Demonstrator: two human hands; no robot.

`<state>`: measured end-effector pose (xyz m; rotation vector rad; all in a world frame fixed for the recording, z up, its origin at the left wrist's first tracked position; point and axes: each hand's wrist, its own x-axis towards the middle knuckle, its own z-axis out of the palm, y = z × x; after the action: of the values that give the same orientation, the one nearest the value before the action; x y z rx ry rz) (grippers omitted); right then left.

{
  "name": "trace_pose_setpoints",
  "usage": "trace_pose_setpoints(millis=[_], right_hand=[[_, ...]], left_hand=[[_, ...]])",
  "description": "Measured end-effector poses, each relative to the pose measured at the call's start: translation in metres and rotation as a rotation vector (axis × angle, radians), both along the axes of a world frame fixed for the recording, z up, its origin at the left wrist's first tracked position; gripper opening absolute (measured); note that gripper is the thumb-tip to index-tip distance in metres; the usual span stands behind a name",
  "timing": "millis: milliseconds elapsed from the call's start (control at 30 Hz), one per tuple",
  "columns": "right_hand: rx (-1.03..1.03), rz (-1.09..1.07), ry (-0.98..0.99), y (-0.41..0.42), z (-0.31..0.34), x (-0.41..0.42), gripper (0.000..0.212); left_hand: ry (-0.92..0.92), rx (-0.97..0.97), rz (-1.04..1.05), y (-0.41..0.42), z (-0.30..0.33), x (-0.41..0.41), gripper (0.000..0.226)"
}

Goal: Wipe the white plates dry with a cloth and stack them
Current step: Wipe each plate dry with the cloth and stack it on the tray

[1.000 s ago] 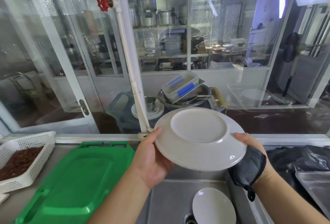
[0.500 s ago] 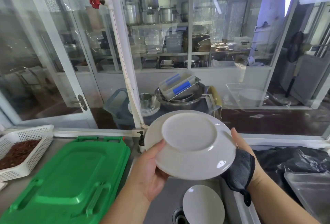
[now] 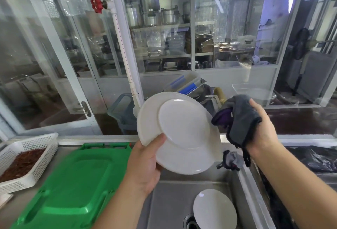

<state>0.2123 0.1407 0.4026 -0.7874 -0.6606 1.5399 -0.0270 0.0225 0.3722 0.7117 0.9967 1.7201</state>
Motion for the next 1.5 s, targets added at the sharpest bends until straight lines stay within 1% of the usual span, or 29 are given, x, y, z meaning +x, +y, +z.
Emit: trace_pose_setpoints(millis=[67,133,200,267,300,333,400,467,533,600,667,700,767,833,933,1033,1100,1167,1233,1300,1367,1400,1500], right_hand=[[0.182,-0.038,-0.216,-0.005,0.013,-0.02,0.009],[0.415,-0.109,-0.539,-0.01,0.022,-0.04,0.019],[0.629,-0.128,-0.8,-0.015,0.03,-0.056,0.024],[0.795,-0.112,-1.007,-0.017,0.033,-0.07,0.02],[0.873,-0.113,-1.096,-0.018,0.035,-0.077,0.022],[0.959,-0.122,-1.166,-0.021,0.037,-0.085,0.029],[1.109,-0.106,-1.224,-0.03,0.042,-0.097,0.04],[1.232,-0.067,-1.245,-0.04,0.047,-0.104,0.043],[1.385,-0.039,-1.275,-0.046,0.054,-0.109,0.04],[1.581,0.014,-1.302,-0.048,0.062,-0.115,0.034],[1.73,0.065,-1.364,-0.051,0.066,-0.122,0.032],[1.746,0.049,-1.407,-0.052,0.068,-0.125,0.033],[1.686,-0.036,-1.443,-0.05,0.07,-0.129,0.037],[1.613,-0.058,-1.359,-0.043,0.073,-0.131,0.038],[1.469,-0.081,-1.257,-0.026,0.08,-0.13,0.036],[1.19,-0.209,-1.193,-0.009,0.078,-0.123,0.032],[0.941,-0.206,-1.172,0.004,0.073,-0.114,0.032],[0.71,-0.186,-1.149,0.015,0.068,-0.104,0.027],[0.563,-0.158,-1.096,0.021,0.06,-0.098,0.025],[0.56,-0.159,-1.085,0.02,0.051,-0.096,0.022],[0.689,-0.176,-1.068,0.01,0.049,-0.1,0.017],[0.797,-0.181,-1.052,0.002,0.05,-0.102,0.018],[1.229,-0.164,-1.051,-0.018,0.058,-0.114,0.035]], left_hand=[[0.045,0.025,-0.014,0.001,0.002,0.0,0.037],[0.084,0.044,-0.043,0.003,0.004,0.002,0.035],[0.135,0.059,-0.085,0.004,0.004,0.001,0.034],[0.218,0.08,-0.121,0.005,0.003,-0.004,0.035],[0.266,0.091,-0.128,0.005,0.003,-0.005,0.039],[0.306,0.097,-0.126,0.005,0.003,-0.007,0.042],[0.359,0.1,-0.115,0.006,0.003,-0.013,0.042],[0.432,0.125,-0.109,0.007,0.004,-0.02,0.04],[0.501,0.14,-0.099,0.005,0.005,-0.027,0.038],[0.565,0.135,-0.077,0.003,0.005,-0.032,0.035],[0.621,0.135,-0.064,0.0,0.003,-0.033,0.029],[0.627,0.134,-0.06,-0.002,0.002,-0.033,0.027],[0.549,0.136,-0.054,-0.003,-0.001,-0.031,0.028],[0.461,0.159,-0.07,-0.003,-0.001,-0.031,0.037],[0.428,0.169,-0.088,-0.005,0.002,-0.032,0.04],[0.421,0.195,-0.097,-0.01,0.004,-0.03,0.036],[0.424,0.206,-0.08,-0.013,0.004,-0.028,0.039],[0.465,0.212,-0.051,-0.014,0.006,-0.026,0.041],[0.509,0.214,-0.036,-0.014,0.008,-0.027,0.04],[0.567,0.211,-0.032,-0.012,0.011,-0.027,0.036],[0.627,0.212,-0.039,-0.008,0.015,-0.026,0.031],[0.639,0.213,-0.04,-0.005,0.017,-0.025,0.03],[0.632,0.205,-0.025,0.004,0.022,-0.022,0.03]])
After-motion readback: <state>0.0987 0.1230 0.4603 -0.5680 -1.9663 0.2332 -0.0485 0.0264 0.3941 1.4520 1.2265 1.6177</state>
